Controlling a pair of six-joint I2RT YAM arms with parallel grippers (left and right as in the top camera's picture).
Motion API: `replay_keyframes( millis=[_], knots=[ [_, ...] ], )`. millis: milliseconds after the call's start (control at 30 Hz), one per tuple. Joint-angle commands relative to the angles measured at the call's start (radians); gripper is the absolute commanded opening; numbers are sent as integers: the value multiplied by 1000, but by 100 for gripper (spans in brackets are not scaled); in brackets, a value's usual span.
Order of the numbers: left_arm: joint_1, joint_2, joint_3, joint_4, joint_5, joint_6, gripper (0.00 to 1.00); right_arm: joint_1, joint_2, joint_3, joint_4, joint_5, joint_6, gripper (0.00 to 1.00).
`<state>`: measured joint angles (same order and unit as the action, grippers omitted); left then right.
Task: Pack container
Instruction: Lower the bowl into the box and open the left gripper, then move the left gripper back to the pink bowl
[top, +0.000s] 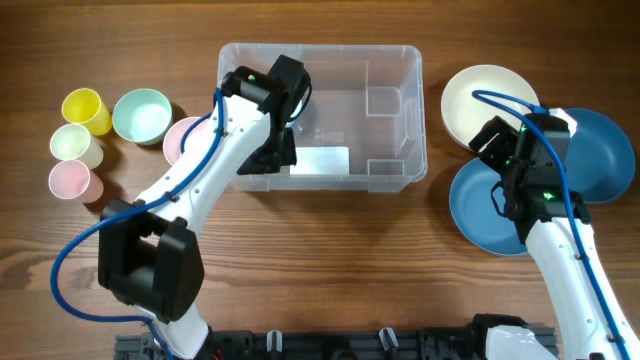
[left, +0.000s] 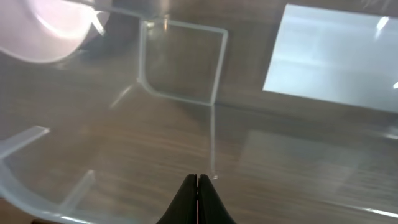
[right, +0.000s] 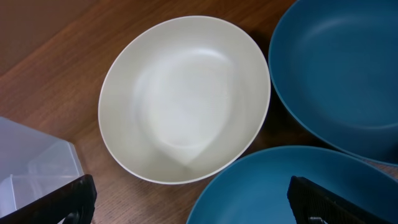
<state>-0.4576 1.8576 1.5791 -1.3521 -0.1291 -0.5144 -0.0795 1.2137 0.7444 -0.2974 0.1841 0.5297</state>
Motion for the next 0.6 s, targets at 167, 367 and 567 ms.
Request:
replay_keyframes(
  millis=[167, 367, 567],
  knots=[
    [-8, -64, -6, 4, 14, -18, 4, -3, 2, 16, 4, 3, -5, 100],
    [58, -121, -5, 148, 0, -18, 10, -3, 2, 16, 4, 3, -5, 100],
    [254, -192, 33, 206, 1, -117, 18, -3, 2, 16, 4, 3, -5, 100]
  ],
)
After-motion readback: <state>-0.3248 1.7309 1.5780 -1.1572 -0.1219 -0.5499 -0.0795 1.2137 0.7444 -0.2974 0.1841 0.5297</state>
